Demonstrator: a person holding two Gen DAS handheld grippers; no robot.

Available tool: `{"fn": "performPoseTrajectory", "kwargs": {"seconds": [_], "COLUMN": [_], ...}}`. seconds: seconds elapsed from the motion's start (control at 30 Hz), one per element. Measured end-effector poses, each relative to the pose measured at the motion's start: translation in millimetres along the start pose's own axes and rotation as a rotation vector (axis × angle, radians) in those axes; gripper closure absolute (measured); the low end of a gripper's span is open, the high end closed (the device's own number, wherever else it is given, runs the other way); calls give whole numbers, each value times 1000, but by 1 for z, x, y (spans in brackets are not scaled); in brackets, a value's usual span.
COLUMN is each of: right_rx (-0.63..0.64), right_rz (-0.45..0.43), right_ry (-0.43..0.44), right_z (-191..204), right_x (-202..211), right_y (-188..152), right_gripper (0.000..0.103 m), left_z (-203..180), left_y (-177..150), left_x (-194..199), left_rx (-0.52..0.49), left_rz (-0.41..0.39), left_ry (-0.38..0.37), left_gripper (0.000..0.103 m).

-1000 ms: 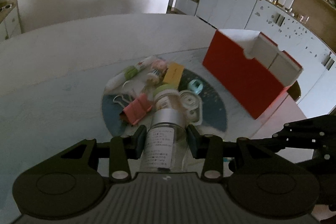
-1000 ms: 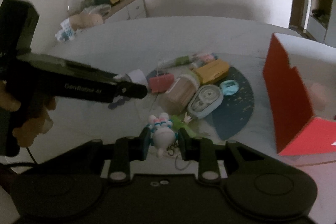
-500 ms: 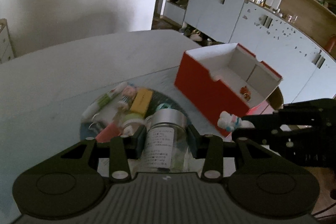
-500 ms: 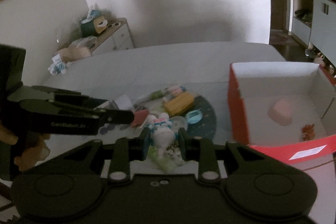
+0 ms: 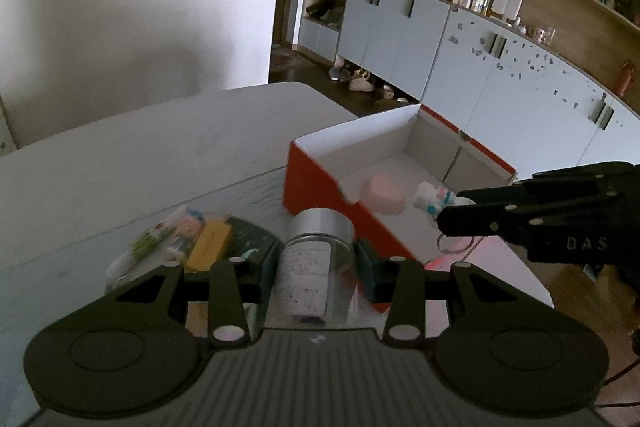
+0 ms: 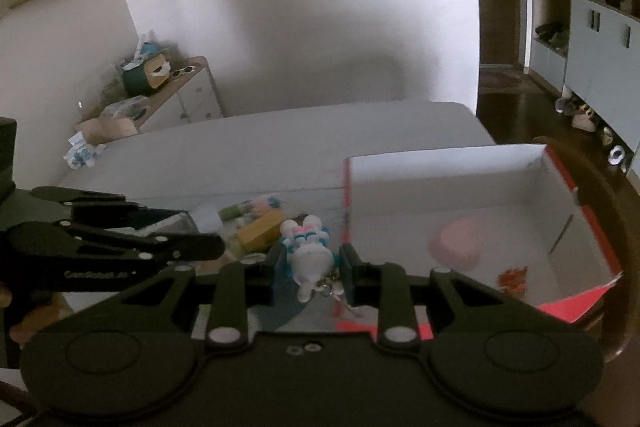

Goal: Organize rigid objects
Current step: 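Lift the glass jar and bunny keychain and carry both toward the red box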

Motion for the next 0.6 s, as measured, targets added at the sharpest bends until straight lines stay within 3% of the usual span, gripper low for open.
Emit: {"fn": "performPoseTrajectory", "kwargs": {"seconds": [0.23,0.37,0.47,0.6], "right_rx": [0,5,0,-14], "right_rz": [1,2,-2,-7], "right_ry": [-23,-41,-41,-34], "right_z": [-46,-70,-84,-103], "right_x": [-1,-1,-1,-1], "right_y": [7,9,13,18], "right_gripper": [75,75,75,75], "left_z": [-42,-58,-53,-31], "left_y": [19,28,35,19], "left_x": [-26,-48,-57,-78], "left_rx": [-29,-37,-38,28], "left_rz": [2,18,18,105], "left_ry": [-20,-19,23,62], "left_gripper": [63,69,69,69]}}
Point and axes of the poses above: each gripper's, at about its wrist camera, not at the fingertips, and x roughly against the way its jaws point, z to its left, y to its top, the point moved 8 cm from there along -x, roughly the way its jaws point
